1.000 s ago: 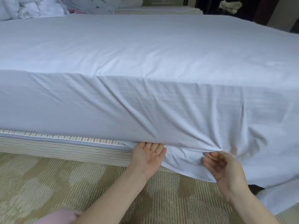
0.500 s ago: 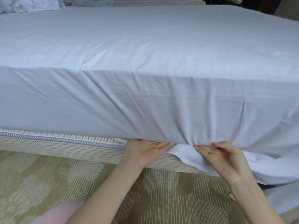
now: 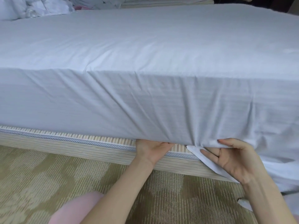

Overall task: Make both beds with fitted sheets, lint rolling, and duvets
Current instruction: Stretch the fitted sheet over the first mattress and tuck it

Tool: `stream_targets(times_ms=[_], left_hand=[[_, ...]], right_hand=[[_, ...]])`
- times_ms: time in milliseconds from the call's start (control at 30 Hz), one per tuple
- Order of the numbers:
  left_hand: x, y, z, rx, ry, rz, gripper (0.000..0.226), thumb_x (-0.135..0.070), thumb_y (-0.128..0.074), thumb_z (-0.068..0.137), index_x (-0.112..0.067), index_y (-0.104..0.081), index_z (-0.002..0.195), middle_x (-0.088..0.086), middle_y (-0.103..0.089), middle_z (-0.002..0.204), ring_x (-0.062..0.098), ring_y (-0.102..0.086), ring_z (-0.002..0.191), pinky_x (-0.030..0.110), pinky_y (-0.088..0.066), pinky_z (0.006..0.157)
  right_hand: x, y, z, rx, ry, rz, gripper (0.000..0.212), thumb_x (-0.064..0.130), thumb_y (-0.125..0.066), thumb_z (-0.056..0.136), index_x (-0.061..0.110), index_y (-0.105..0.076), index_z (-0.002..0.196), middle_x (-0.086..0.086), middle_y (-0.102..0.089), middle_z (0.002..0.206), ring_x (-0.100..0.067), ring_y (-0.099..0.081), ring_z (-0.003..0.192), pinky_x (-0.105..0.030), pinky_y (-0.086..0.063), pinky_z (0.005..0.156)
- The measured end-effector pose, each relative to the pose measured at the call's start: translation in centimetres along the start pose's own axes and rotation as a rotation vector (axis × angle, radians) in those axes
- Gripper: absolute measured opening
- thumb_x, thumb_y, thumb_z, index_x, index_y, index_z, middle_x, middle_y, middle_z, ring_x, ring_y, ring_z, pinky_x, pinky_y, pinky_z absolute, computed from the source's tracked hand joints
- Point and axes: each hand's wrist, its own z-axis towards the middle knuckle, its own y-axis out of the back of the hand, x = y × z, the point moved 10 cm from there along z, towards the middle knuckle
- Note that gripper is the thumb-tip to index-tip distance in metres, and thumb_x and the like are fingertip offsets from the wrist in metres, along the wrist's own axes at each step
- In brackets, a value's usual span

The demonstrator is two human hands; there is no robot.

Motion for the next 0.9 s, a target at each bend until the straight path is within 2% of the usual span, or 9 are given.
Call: stream_targets(times_ms=[100, 133, 200, 267, 400, 500, 700, 767, 900], left_hand=[[-0.2, 0.0, -0.1, -0.023, -0.032, 0.009, 0.048, -0.039, -0.042, 0.094, -0.009, -0.055, 0.129, 0.023, -0.057, 0.128, 0.043, -0.049, 0.121, 0.061, -0.029, 0.106], [-0.1, 0.1, -0.2, -0.038, -0.037, 0.017, 0.048, -0.039, -0.042, 0.094, -0.009, -0.055, 0.129, 0.023, -0.057, 0.128, 0.042, -0.049, 0.121, 0.060, -0.030, 0.106], [0.0, 0.0, -0.8, -0.065, -0.026, 0.045, 0.049, -0.040, -0.044, 0.092, -0.008, -0.055, 0.128, 0.023, -0.055, 0.129, 0.043, -0.049, 0.122, 0.062, -0.030, 0.105], [0.4, 0.0, -1.5, -0.106, 0.017, 0.101, 0.049, -0.039, -0.043, 0.091, -0.006, -0.055, 0.126, 0.024, -0.054, 0.130, 0.043, -0.048, 0.122, 0.061, -0.030, 0.106], [-0.6, 2.6, -4.2, -0.375, 0.047, 0.351, 0.051, -0.035, -0.031, 0.098, 0.006, -0.056, 0.116, 0.026, -0.057, 0.124, 0.039, -0.050, 0.121, 0.048, -0.031, 0.107], [-3.3, 3.3, -6.1, -0.440, 0.013, 0.420, 0.060, -0.037, -0.027, 0.099, 0.015, -0.052, 0.116, 0.031, -0.058, 0.116, 0.041, -0.050, 0.120, 0.046, -0.032, 0.106], [-4.4, 3.2, -5.7, -0.361, -0.068, 0.245, 0.048, -0.031, -0.035, 0.100, 0.012, -0.054, 0.111, 0.031, -0.051, 0.126, 0.042, -0.045, 0.125, 0.051, -0.029, 0.111], [-4.2, 2.9, -4.9, -0.294, -0.121, 0.155, 0.041, -0.027, -0.040, 0.100, 0.007, -0.055, 0.117, 0.029, -0.056, 0.124, 0.041, -0.051, 0.118, 0.055, -0.034, 0.108], [-4.8, 2.3, -3.6, -0.240, -0.220, 0.055, 0.036, -0.029, -0.042, 0.099, -0.005, -0.063, 0.116, 0.019, -0.066, 0.113, 0.036, -0.060, 0.106, 0.056, -0.048, 0.091]], right_hand=[[-0.1, -0.9, 0.0, 0.052, 0.046, 0.087, 0.042, 0.000, -0.076, 0.043, -0.001, -0.070, 0.084, -0.019, -0.065, 0.111, -0.037, -0.063, 0.109, -0.052, -0.048, 0.095], [-0.2, -1.2, 0.2, 0.060, 0.075, 0.167, 0.043, -0.003, -0.070, 0.045, -0.004, -0.072, 0.088, -0.018, -0.065, 0.116, -0.035, -0.061, 0.112, -0.050, -0.048, 0.096], [-0.2, -2.0, 0.5, 0.105, 0.134, 0.331, 0.068, -0.007, -0.069, 0.041, -0.006, -0.065, 0.109, -0.017, -0.059, 0.128, -0.033, -0.057, 0.119, -0.048, -0.042, 0.103], [0.1, -2.6, 0.7, 0.107, 0.185, 0.412, 0.093, -0.009, -0.074, 0.032, -0.004, -0.053, 0.123, -0.015, -0.057, 0.131, -0.032, -0.056, 0.121, -0.047, -0.043, 0.101], [0.2, -1.7, 1.0, 0.040, 0.231, 0.479, 0.111, -0.011, -0.073, 0.022, 0.003, -0.049, 0.129, -0.011, -0.059, 0.129, -0.031, -0.059, 0.117, -0.046, -0.046, 0.098], [0.1, -1.6, 1.0, 0.022, 0.205, 0.476, 0.116, -0.010, -0.073, 0.020, 0.004, -0.047, 0.133, -0.011, -0.058, 0.130, -0.032, -0.057, 0.119, -0.046, -0.042, 0.104], [-0.3, -1.3, 0.0, -0.023, 0.131, 0.340, 0.100, -0.009, -0.068, 0.031, 0.004, -0.051, 0.129, -0.011, -0.062, 0.126, -0.032, -0.060, 0.116, -0.050, -0.042, 0.103], [-0.6, -1.0, -0.5, -0.073, 0.073, 0.222, 0.087, -0.005, -0.069, 0.033, 0.005, -0.056, 0.118, -0.012, -0.063, 0.124, -0.032, -0.062, 0.113, -0.051, -0.048, 0.094], [-1.1, 0.1, -1.5, -0.188, 0.001, 0.095, 0.081, -0.005, -0.080, 0.013, 0.013, -0.054, 0.087, -0.009, -0.063, 0.121, -0.030, -0.059, 0.116, -0.049, -0.051, 0.089]])
